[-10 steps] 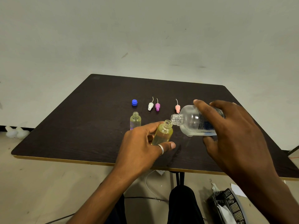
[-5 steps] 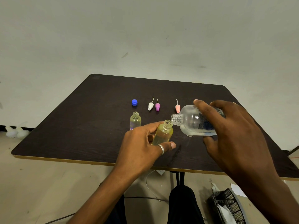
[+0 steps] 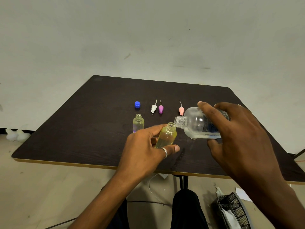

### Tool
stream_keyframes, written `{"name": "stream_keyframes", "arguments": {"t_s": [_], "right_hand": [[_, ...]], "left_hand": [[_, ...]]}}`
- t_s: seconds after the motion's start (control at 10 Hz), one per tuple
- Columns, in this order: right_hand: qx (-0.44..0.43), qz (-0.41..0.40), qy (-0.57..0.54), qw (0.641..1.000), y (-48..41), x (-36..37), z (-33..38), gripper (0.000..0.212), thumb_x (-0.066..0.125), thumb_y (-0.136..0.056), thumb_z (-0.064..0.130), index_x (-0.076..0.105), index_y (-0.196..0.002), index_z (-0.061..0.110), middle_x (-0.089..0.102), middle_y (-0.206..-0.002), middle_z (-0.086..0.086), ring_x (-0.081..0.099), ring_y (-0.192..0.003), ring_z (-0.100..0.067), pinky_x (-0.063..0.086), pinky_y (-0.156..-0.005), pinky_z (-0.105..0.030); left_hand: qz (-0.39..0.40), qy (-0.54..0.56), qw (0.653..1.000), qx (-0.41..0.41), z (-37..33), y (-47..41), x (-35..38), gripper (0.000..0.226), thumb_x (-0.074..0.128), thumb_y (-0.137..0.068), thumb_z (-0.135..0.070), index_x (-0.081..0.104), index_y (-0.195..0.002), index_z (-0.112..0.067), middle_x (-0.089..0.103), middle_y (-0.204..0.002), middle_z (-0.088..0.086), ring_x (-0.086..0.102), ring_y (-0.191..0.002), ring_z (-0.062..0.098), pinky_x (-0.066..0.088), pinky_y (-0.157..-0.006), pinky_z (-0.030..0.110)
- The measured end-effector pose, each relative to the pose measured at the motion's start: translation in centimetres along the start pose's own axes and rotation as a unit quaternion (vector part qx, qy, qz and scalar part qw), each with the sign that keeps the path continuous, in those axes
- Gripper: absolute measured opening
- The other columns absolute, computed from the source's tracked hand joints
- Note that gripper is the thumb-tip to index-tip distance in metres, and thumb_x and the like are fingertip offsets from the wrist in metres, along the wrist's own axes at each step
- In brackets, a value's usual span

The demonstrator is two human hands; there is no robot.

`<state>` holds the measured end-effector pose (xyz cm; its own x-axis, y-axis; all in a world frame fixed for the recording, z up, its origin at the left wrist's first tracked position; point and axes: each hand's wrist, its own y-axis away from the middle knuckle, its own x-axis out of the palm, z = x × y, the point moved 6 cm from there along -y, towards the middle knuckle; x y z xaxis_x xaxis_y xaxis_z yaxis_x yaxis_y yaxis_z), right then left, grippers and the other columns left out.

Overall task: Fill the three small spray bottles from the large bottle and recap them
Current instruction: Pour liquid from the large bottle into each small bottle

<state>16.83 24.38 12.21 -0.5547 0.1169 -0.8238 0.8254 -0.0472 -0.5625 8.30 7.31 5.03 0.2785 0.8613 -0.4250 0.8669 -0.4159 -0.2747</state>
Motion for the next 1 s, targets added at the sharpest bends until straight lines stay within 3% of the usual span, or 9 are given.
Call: {"name": "stream_keyframes", "arguments": {"t_s": [0.3,0.4,0.6,0.7,0.8,1.0], "right_hand": [[0.015,0.012,-0.018,1.0,0.1,0.2,-0.1,0.091,0.089,-0.056,0.018,0.051,-0.139,0.018,0.06,-0.121,-0.017,0.056,-0.11,-0.038,0.052,-0.08,-0.044],[0.029,0.03,-0.033,0.999,0.3,0.4,-0.2,0.092,0.088,-0.059,0.019,0.047,-0.141,0.023,0.059,-0.122,-0.011,0.055,-0.108,-0.032,0.048,-0.078,-0.034],[0.08,0.076,-0.158,0.981,0.3,0.9,-0.7,0.086,0.083,-0.065,0.042,0.041,-0.139,0.034,0.059,-0.119,0.006,0.053,-0.095,-0.009,0.04,-0.073,-0.014],[0.097,0.076,-0.195,0.973,0.1,0.9,-1.5,0.084,0.08,-0.064,0.051,0.042,-0.136,0.037,0.061,-0.115,0.009,0.055,-0.092,-0.006,0.038,-0.069,-0.01],[0.135,0.063,-0.258,0.955,-0.2,0.0,-3.0,0.081,0.08,-0.06,0.053,0.045,-0.132,0.041,0.063,-0.109,0.015,0.06,-0.091,-0.003,0.041,-0.067,-0.01],[0.16,0.027,-0.285,0.945,-0.5,-1.5,-4.9,0.072,0.082,-0.059,0.05,0.05,-0.124,0.042,0.063,-0.102,0.02,0.058,-0.089,0.006,0.04,-0.067,-0.01]], "left_hand": [[0.003,0.011,1.0,-0.011,-0.1,0.0,0.0,0.041,0.084,-0.073,-0.04,0.066,-0.107,-0.053,0.072,-0.093,-0.029,0.067,-0.089,-0.008,0.052,-0.078,0.007],[0.005,0.016,1.0,-0.015,-0.2,0.0,0.1,0.039,0.084,-0.073,-0.04,0.063,-0.1,-0.057,0.072,-0.093,-0.03,0.067,-0.089,-0.008,0.052,-0.078,0.008],[-0.002,0.047,0.998,-0.036,0.1,-0.3,0.9,0.043,0.084,-0.074,-0.037,0.07,-0.115,-0.036,0.074,-0.093,-0.019,0.07,-0.087,-0.001,0.059,-0.081,0.021],[-0.014,0.072,0.996,-0.046,0.5,-0.7,1.2,0.039,0.085,-0.074,-0.033,0.072,-0.111,-0.033,0.075,-0.09,-0.016,0.071,-0.085,0.004,0.06,-0.079,0.026],[-0.042,0.09,0.993,-0.065,1.5,-1.9,2.2,0.033,0.086,-0.074,-0.028,0.072,-0.103,-0.032,0.075,-0.086,-0.014,0.071,-0.083,0.003,0.06,-0.078,0.026],[-0.081,0.088,0.99,-0.08,3.9,-4.9,4.8,0.036,0.087,-0.073,-0.029,0.071,-0.104,-0.028,0.075,-0.087,-0.014,0.071,-0.084,0.0,0.06,-0.084,0.031]]}}
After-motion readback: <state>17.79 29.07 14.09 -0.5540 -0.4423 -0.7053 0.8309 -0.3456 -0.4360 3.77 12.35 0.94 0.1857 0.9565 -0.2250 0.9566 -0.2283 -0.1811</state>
